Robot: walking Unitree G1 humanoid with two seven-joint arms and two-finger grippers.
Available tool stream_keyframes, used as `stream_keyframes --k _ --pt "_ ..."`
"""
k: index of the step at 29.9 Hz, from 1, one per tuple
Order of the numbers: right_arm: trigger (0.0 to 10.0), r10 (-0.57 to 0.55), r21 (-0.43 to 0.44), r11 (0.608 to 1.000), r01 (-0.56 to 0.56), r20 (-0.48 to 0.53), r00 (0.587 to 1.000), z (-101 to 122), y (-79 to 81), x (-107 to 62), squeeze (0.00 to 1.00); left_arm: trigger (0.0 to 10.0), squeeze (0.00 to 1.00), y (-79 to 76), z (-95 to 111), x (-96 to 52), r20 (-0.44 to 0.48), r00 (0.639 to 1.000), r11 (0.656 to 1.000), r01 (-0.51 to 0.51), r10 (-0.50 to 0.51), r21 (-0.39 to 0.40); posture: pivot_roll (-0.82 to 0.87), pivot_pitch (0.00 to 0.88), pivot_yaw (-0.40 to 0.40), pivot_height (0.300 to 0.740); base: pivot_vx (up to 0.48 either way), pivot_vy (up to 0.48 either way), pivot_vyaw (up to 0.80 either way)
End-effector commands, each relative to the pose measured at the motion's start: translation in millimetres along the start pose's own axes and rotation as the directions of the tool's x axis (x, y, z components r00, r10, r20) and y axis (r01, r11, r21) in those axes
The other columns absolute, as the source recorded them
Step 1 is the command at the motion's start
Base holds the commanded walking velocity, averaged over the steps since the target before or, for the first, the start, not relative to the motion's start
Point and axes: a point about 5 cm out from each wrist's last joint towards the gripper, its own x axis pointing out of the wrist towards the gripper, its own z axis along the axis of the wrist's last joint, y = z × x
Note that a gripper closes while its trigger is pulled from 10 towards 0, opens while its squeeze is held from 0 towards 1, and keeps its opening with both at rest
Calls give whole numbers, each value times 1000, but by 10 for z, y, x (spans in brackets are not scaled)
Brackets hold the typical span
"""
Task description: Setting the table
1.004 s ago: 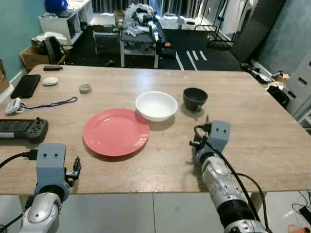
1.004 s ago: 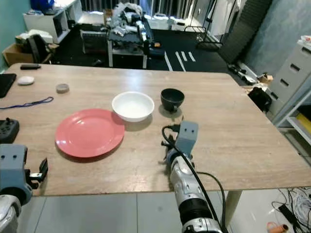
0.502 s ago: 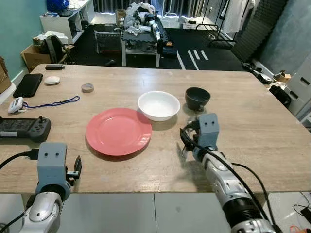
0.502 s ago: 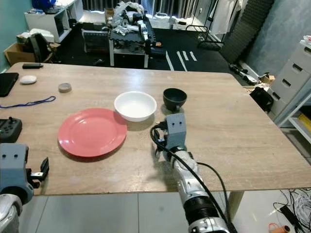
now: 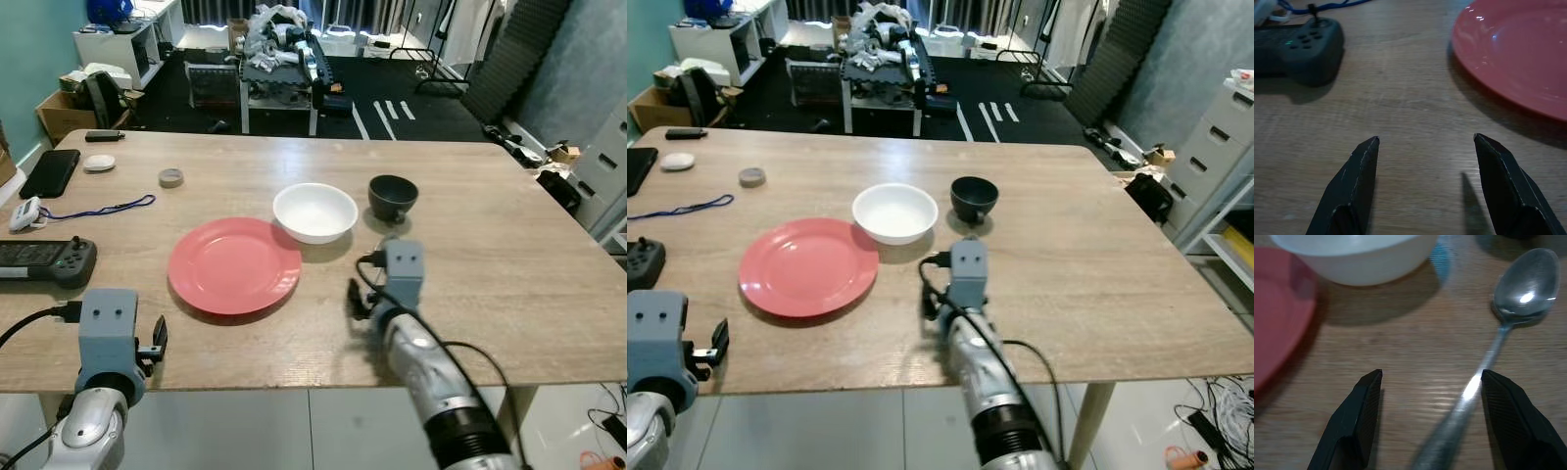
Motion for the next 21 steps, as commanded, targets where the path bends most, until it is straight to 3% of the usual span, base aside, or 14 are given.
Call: stream_keyframes --k 1,7,10,14,21 --pt "10000 -9 8 1000 9 -49 999 -130 63 -34 0 10000 0 25 -71 -18 -29 999 1000 -15 15 13 152 229 38 740 0 0 0" --pt "10000 -102 -92 991 95 -68 992 -257 96 -36 0 10000 0 24 -71 -25 -29 999 1000 -18 18 13 156 232 32 740 0 0 0" --pt "10000 -234 -108 968 225 -75 969 -340 -57 -23 0 10000 0 28 -66 -37 -27 999 1000 -22 22 11 165 235 28 740 0 0 0" --pt "10000 -254 -129 959 251 -7 967 -200 -138 -8 0 10000 0 53 -78 -50 -32 999 1000 -27 27 14 159 235 29 740 0 0 0" --pt "10000 -295 -213 931 296 39 955 -147 -314 1 0 10000 0 25 -69 -33 -29 999 1000 -21 21 10 159 234 30 740 0 0 0"
